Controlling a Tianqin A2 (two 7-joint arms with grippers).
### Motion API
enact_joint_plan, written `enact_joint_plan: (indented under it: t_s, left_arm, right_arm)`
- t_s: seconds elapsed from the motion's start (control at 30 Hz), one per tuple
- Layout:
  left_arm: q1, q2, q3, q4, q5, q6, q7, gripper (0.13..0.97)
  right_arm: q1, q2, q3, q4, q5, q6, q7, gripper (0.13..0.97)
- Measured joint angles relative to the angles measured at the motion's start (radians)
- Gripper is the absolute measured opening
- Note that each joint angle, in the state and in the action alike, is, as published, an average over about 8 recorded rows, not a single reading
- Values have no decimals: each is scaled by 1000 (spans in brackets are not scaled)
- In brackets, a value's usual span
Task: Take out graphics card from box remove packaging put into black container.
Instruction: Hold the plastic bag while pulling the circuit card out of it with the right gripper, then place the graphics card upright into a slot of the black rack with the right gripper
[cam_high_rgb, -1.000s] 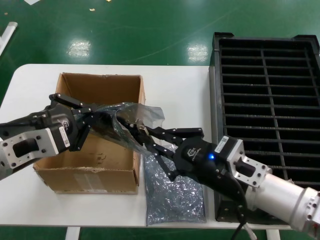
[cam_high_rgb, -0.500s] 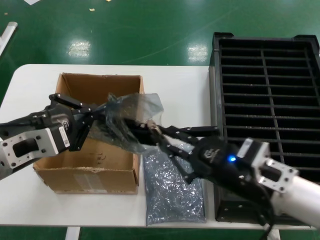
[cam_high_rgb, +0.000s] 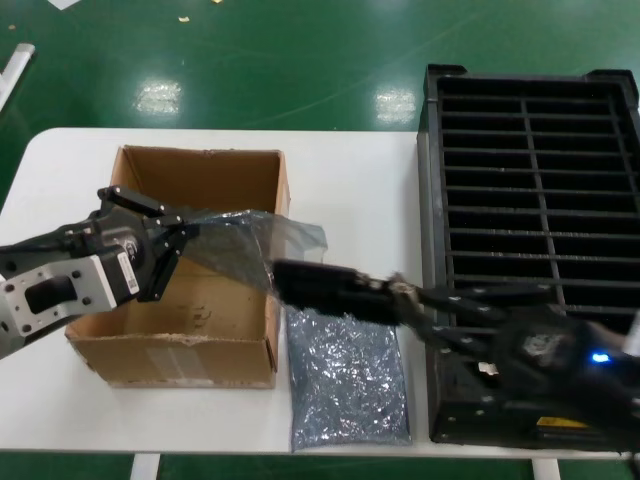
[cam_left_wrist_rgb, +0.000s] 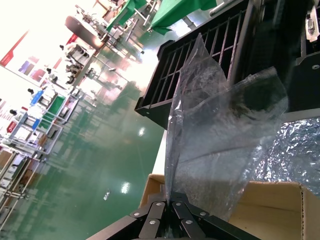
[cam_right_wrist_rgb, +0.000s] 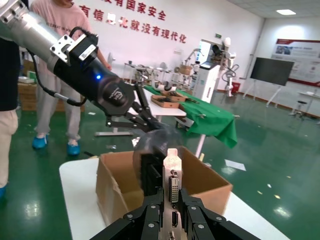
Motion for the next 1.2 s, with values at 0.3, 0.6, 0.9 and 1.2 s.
enact_joint_plan:
  t_s: [0.3,0.6,0.9,1.2]
  left_arm:
    - [0,0,0,0,0,0,0,138]
    - [0,0,0,0,0,0,0,138]
    - [0,0,0,0,0,0,0,138]
    - [0,0,0,0,0,0,0,138]
  right_arm:
    - [-137,113,172,43,30,70,8,186]
    - [-79,62,157,-39,-152,241,128,186]
    - [3,-53,119,-110,-344,270,228,186]
    - [6,-59,118,-113,-353,269,233,186]
